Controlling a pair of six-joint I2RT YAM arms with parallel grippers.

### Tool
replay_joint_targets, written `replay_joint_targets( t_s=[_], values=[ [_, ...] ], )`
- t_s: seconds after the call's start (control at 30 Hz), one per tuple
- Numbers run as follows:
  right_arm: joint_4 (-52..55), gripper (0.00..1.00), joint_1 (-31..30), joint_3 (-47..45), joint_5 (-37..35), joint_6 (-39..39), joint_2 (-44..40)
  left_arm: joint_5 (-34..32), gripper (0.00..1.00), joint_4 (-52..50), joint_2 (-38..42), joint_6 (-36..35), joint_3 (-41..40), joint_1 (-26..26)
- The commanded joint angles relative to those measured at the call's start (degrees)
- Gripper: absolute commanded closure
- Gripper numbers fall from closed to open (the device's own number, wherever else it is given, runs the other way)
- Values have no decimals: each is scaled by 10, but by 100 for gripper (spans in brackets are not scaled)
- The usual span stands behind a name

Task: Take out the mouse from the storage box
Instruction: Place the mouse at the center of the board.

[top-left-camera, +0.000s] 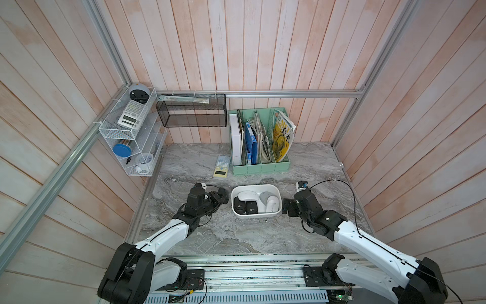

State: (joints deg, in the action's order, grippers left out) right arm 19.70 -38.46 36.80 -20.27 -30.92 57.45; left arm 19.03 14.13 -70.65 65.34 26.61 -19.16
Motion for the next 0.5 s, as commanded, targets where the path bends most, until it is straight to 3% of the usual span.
replay_joint_targets(
  t_s=[0.0,0.47],
  values=[
    [14,2,-7,18,-7,-8,3,43,75,102,-32,22,-21,24],
    [17,2,-22,29,-19,-13,20,85,75,438,-277,111,-71,54]
  ],
)
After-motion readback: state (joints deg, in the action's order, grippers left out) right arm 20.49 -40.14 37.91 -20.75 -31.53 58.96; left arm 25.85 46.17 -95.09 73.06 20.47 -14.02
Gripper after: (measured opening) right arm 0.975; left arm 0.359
